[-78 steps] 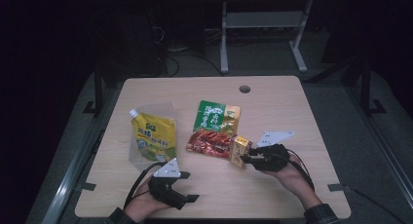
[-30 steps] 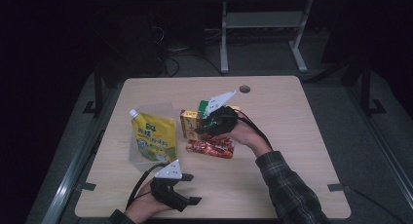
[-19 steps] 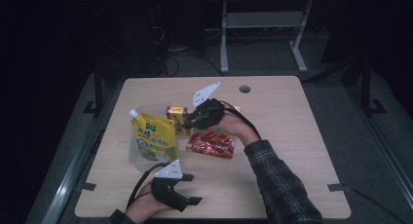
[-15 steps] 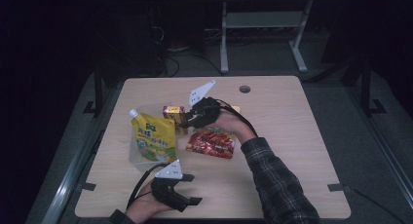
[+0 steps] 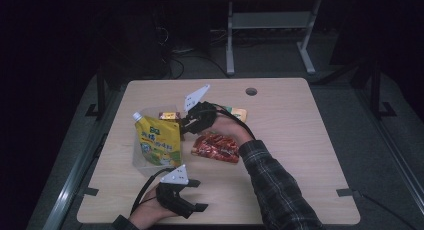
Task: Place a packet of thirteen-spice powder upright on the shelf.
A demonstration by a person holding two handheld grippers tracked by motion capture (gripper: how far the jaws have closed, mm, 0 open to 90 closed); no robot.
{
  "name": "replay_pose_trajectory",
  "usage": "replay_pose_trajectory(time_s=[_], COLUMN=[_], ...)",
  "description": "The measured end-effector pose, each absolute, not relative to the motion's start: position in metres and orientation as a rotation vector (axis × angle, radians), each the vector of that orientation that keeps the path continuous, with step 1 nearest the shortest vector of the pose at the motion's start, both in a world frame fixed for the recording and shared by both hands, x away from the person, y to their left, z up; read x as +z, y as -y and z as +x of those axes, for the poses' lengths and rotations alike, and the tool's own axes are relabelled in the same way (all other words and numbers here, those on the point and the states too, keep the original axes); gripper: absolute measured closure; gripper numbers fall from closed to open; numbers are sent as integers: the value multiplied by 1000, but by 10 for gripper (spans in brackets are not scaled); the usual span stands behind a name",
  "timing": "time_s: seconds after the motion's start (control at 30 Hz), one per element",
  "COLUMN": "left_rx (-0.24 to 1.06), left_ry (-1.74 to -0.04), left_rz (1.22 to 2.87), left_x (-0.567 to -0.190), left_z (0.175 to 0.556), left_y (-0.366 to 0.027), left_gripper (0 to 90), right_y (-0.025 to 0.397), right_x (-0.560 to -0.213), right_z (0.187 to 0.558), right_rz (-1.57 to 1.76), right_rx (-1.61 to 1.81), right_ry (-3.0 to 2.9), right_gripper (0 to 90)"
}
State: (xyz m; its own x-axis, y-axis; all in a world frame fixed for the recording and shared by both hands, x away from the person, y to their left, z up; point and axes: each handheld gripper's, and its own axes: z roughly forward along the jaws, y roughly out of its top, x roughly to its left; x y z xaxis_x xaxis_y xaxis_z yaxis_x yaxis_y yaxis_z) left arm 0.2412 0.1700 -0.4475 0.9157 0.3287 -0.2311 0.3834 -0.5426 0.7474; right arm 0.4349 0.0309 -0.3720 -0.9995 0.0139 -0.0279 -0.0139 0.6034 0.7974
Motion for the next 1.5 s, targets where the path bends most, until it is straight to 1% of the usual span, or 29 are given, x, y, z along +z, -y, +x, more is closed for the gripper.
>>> replay_pose_trajectory(time_s=[0.43,1.5], left_rx=[-86,-100], left_ry=[-500,-491], left_rz=[2188,2193], left_x=[-447,-448], left_z=[240,239], left_y=[-170,-167], left_gripper=[186,186], right_y=[-53,-59], right_x=[-372,-376], right_z=[437,444], right_rz=[-48,-77], right_rx=[1398,1439], right_ry=[-2804,-2821], right_gripper=[676,676])
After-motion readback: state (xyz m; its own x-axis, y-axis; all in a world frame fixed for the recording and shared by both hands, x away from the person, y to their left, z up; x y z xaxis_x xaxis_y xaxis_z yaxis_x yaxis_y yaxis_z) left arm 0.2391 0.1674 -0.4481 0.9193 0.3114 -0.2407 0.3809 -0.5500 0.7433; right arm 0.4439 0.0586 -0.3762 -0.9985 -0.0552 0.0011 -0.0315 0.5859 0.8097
